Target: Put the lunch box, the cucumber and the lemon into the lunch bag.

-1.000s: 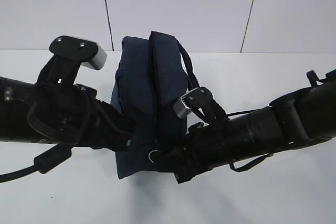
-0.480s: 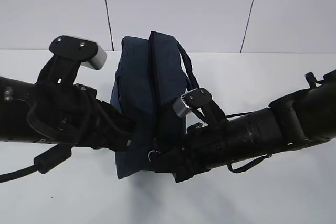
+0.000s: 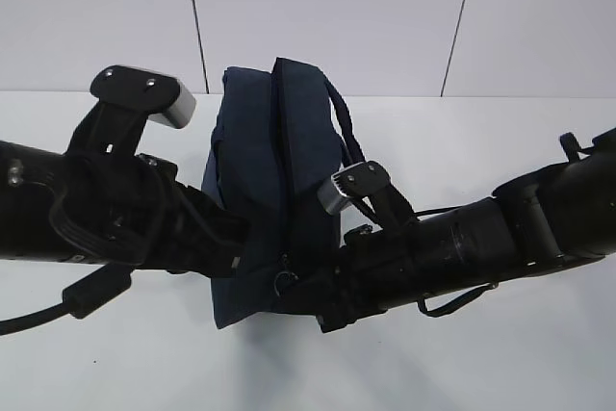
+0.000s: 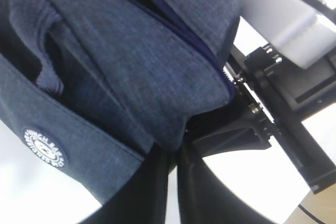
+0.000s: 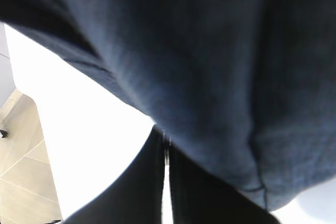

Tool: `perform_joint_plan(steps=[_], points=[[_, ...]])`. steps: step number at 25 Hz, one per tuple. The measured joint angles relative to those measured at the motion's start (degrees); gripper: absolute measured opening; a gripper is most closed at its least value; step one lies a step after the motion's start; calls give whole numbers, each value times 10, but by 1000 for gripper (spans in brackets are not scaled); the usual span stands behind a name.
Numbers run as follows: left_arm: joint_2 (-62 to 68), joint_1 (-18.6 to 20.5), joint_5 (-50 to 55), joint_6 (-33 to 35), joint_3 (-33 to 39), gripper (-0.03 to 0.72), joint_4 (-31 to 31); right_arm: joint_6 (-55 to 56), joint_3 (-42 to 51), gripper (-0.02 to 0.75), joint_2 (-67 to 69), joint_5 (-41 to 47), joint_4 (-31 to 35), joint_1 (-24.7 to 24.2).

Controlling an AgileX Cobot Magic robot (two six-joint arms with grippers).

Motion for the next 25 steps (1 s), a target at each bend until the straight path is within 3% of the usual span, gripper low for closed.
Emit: perform_joint_plan(steps=[9,16,25], points=[[0,0,0,0,0,4,0,6,0,22,0,6,0,0],[0,0,0,0,0,4,0,24,0,127,0,21,0,0],[0,0,0,0,0,4,0,28,-13,150,0,27,0,0]])
